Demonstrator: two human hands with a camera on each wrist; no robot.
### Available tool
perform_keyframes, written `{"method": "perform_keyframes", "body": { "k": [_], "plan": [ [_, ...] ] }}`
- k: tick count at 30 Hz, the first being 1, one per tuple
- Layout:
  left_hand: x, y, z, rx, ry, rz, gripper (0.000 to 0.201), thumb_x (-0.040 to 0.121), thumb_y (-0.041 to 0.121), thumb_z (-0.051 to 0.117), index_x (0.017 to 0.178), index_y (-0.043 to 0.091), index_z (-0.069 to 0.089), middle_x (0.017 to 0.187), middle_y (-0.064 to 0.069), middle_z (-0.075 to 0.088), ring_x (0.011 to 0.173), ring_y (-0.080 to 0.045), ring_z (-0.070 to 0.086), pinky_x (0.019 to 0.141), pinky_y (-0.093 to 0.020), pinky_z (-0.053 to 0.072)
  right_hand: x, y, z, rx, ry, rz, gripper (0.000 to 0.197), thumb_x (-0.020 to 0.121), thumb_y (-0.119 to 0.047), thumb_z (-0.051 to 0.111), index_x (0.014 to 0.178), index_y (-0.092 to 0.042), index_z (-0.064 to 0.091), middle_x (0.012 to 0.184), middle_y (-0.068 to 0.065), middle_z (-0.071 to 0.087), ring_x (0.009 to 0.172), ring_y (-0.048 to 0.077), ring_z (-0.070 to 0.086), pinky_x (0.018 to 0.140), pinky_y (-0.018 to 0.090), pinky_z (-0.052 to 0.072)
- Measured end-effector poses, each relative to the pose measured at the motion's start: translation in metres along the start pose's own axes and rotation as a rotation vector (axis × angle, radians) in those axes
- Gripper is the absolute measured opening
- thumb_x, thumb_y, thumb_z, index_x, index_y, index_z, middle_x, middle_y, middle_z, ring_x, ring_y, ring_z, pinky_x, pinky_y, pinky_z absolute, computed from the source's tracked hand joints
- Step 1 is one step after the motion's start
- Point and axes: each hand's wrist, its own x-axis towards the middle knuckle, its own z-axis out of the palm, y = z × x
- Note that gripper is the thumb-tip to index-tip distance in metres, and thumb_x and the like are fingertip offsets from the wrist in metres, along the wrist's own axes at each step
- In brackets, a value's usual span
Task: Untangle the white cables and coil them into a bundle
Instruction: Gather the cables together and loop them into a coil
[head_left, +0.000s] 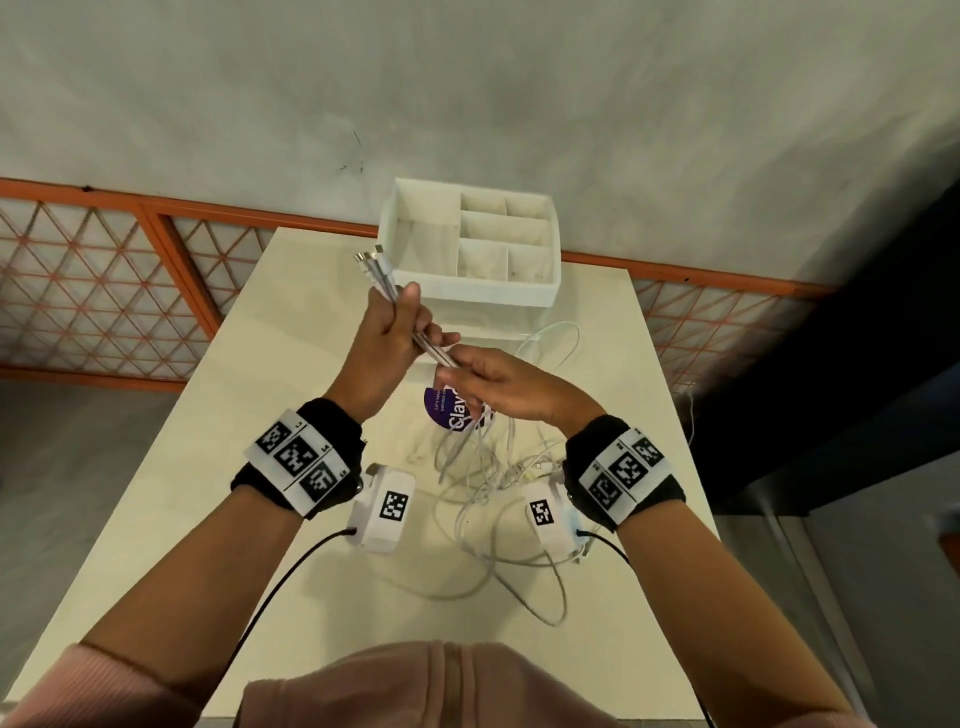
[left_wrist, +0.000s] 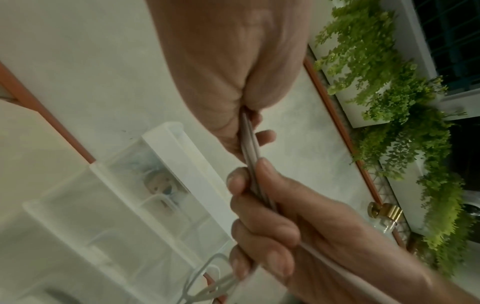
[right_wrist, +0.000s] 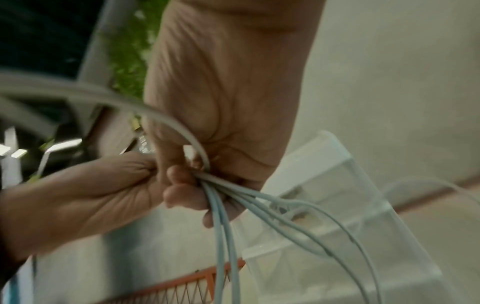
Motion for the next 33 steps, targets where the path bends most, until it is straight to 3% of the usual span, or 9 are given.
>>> {"method": "perform_keyframes", "body": {
  "k": [8,11,14,16,18,21,25,28,33],
  "plan": [
    [0.000,-0.032,-0.014,0.171,0.296,-0.337,0.034,0.095,0.031,0.049,0.082,0.001,0.058,0.079,-0.010,0.056,0.077,-0.023,0.055,0.075,-0.031,0.050,0.000,-0.003,0.006,-0.129,0.096,0.028,0.032,0.102,-0.033,0.030,0.095,-0.016,0.056,0.065,-0.006,0.042,0.061,0.012,0.042,0.069,0.031,0.043],
    [-0.002,-0.035,-0.016,0.453,0.449,-0.453,0.079,0.077,0.049,0.066,0.131,-0.002,0.039,0.132,-0.017,0.037,0.124,-0.028,0.037,0.103,-0.039,0.035,-0.001,-0.003,0.003,-0.145,0.099,0.028,0.030,0.102,-0.031,0.031,0.090,-0.017,0.055,0.066,-0.002,0.043,0.063,0.015,0.043,0.067,0.030,0.042],
    [-0.009,-0.026,-0.014,0.866,0.420,-0.117,0.087,0.087,0.038,0.062,0.148,0.002,0.011,0.156,-0.018,0.006,0.145,-0.032,0.005,0.115,-0.043,0.007,0.000,-0.001,-0.001,-0.211,0.082,0.012,0.027,0.102,-0.030,0.034,0.087,-0.020,0.054,0.076,0.007,0.054,0.069,0.018,0.048,0.068,0.028,0.040],
    [-0.011,-0.020,-0.012,1.056,0.189,0.085,0.049,0.098,0.036,0.042,0.140,0.013,0.038,0.153,-0.012,0.027,0.145,-0.028,0.014,0.115,-0.044,0.001,0.001,-0.003,-0.003,-0.230,0.076,0.005,0.026,0.101,-0.029,0.036,0.089,-0.018,0.057,0.078,0.005,0.056,0.069,0.016,0.049,0.067,0.024,0.039],
    [-0.012,-0.019,-0.013,1.104,-0.052,0.126,0.050,0.102,0.038,0.023,0.102,0.014,0.066,0.116,-0.005,0.064,0.128,-0.017,0.046,0.114,-0.039,0.000,0.001,-0.004,-0.006,-0.239,0.076,0.000,0.028,0.101,-0.027,0.039,0.094,-0.013,0.062,0.073,-0.009,0.052,0.066,0.007,0.048,0.064,0.015,0.039],
    [-0.014,-0.011,-0.013,0.980,-0.200,0.022,0.061,0.102,0.043,0.021,0.063,0.017,0.060,0.063,0.002,0.065,0.069,0.002,0.060,0.099,-0.028,0.034,0.000,-0.003,-0.011,-0.225,0.069,-0.021,0.029,0.100,-0.025,0.041,0.102,-0.009,0.065,0.079,-0.010,0.057,0.070,0.004,0.050,0.066,0.013,0.040],
    [-0.018,-0.005,-0.012,0.655,-0.259,-0.223,0.056,0.099,0.046,0.030,0.053,0.018,0.043,0.051,-0.002,0.053,0.049,-0.011,0.057,0.057,-0.017,0.042,0.000,0.005,-0.014,-0.170,0.081,-0.056,0.026,0.100,-0.025,0.043,0.103,-0.011,0.065,0.093,0.011,0.065,0.080,0.023,0.054,0.075,0.033,0.044],
    [-0.017,0.003,-0.009,0.473,-0.337,-0.394,0.047,0.101,0.039,0.033,0.066,0.013,0.049,0.055,-0.004,0.051,0.050,-0.018,0.053,0.055,-0.021,0.048,0.001,0.008,-0.018,-0.164,0.077,-0.067,0.026,0.099,-0.026,0.045,0.104,-0.010,0.065,0.094,0.020,0.064,0.079,0.023,0.053,0.074,0.032,0.042],
    [-0.016,0.010,-0.003,0.478,-0.354,-0.562,0.035,0.094,0.020,0.031,0.062,0.013,0.043,0.048,0.001,0.034,0.040,-0.012,0.027,0.049,-0.025,0.034,-0.001,0.009,-0.019,-0.144,0.040,-0.062,0.027,0.097,-0.027,0.048,0.111,-0.011,0.065,0.103,0.002,0.068,0.098,0.018,0.061,0.086,0.027,0.045]
  ]
}}
